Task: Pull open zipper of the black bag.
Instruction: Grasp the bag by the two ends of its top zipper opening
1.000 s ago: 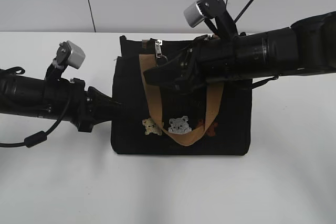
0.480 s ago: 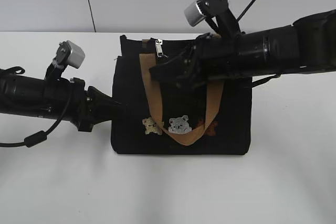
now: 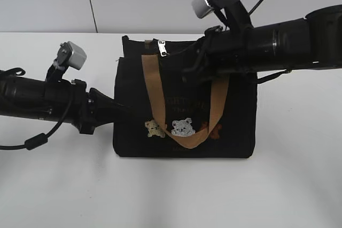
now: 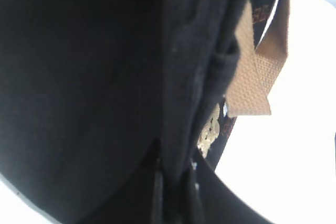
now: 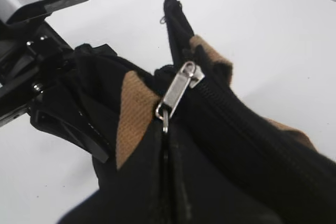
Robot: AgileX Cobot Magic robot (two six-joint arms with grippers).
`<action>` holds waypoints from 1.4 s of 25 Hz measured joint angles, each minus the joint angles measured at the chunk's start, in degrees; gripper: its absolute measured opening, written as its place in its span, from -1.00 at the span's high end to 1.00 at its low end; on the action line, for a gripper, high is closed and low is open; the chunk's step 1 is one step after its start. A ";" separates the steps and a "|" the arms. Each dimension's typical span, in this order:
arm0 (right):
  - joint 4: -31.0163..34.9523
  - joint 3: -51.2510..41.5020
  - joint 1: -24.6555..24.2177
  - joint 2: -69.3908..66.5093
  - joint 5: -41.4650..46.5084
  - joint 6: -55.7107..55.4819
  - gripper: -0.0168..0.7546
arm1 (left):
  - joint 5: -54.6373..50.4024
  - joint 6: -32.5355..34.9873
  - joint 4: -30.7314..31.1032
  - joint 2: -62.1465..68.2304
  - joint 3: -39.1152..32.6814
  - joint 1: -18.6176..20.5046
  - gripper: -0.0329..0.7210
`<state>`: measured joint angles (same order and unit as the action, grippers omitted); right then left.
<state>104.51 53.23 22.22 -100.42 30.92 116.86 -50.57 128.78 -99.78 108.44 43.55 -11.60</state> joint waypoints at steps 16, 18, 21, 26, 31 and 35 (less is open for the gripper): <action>-1.26 -0.40 -0.02 9.85 -10.30 -3.81 0.99 | -1.50 0.16 -0.14 0.00 0.10 0.00 0.84; -1.93 -0.40 0.03 9.85 -13.00 -4.21 0.99 | -1.50 0.16 -0.26 0.00 0.17 0.00 0.84; -2.17 -0.40 0.03 10.03 -18.75 -4.32 0.99 | -1.07 0.16 -0.07 0.00 0.17 0.00 0.84; -2.12 -0.40 0.03 11.53 -26.62 -4.38 0.99 | -0.65 0.16 -0.39 0.00 0.17 0.00 0.84; -1.34 -0.48 0.03 13.95 -34.77 -4.38 0.99 | -0.85 0.16 -0.98 0.00 0.17 0.00 0.84; -0.66 -0.50 -0.14 15.50 -42.49 -4.38 0.99 | -0.80 0.16 -0.72 0.00 0.17 0.00 0.84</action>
<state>103.85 52.73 22.08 -84.92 -11.57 112.48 -51.37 128.94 -100.49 108.44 43.72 -11.60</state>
